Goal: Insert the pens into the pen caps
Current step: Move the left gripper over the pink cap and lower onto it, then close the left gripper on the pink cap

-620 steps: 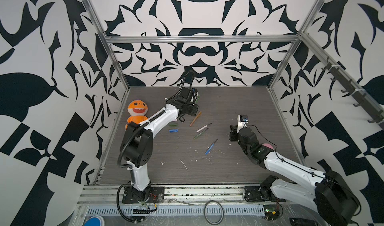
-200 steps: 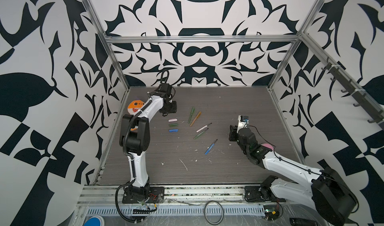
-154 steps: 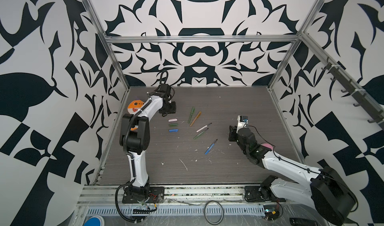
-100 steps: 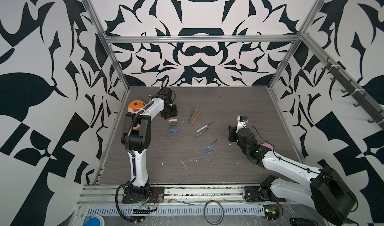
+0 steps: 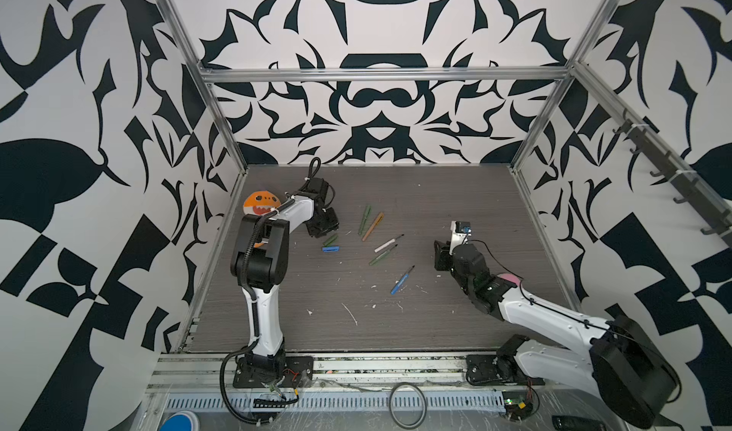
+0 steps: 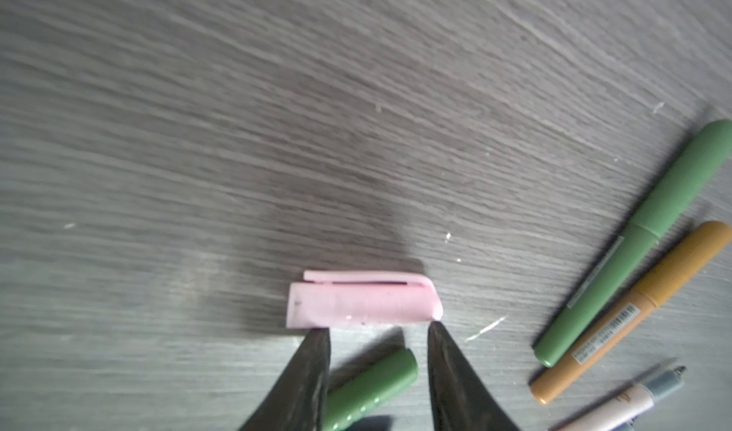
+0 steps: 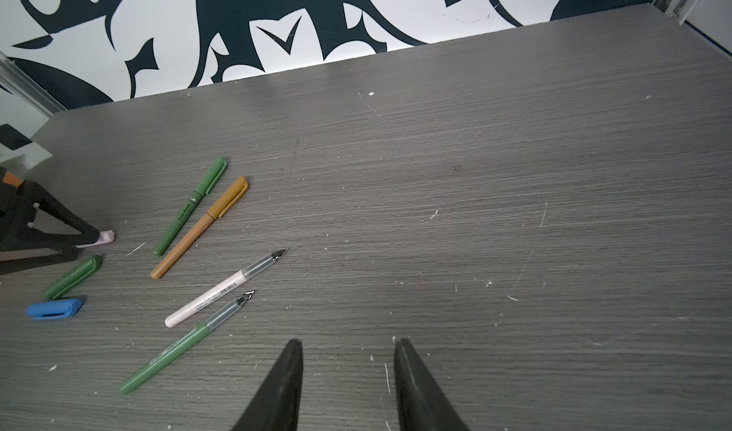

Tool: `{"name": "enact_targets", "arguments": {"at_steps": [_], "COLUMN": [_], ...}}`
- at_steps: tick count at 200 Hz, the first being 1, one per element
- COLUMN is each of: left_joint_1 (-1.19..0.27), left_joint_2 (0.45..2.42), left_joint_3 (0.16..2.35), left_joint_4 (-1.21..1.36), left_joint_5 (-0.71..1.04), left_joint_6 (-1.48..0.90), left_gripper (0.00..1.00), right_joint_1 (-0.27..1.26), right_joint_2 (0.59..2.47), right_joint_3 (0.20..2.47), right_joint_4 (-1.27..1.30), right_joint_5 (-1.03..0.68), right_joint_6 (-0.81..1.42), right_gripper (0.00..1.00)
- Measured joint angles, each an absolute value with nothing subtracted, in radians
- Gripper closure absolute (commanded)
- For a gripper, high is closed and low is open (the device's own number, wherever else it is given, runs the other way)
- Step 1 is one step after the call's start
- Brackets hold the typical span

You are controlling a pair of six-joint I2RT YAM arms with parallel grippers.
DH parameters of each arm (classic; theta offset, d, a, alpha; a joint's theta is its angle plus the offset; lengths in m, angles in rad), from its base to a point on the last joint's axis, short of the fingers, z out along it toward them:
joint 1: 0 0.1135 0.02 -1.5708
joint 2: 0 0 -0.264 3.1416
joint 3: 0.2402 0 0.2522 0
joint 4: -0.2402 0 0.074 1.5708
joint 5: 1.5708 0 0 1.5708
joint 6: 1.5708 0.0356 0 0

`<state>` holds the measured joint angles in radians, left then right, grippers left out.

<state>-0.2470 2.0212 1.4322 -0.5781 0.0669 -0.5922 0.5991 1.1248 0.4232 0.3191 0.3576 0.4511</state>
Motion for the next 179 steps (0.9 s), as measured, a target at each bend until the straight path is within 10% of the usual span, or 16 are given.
{"name": "enact_targets", "arguments": {"at_steps": [179], "left_joint_1": [-0.284], "left_joint_2": [2.173], "left_joint_3": [1.66], "left_joint_4": [-0.699], "left_joint_5": [-0.137], "left_joint_6": [-0.34], "left_gripper": [0.7], "right_joint_1": [0.599], "right_joint_2": [1.14], "right_joint_3": [0.424], "right_joint_4": [0.32], "right_joint_5": [0.323], "right_joint_6": [0.451], "right_gripper": [0.61]}}
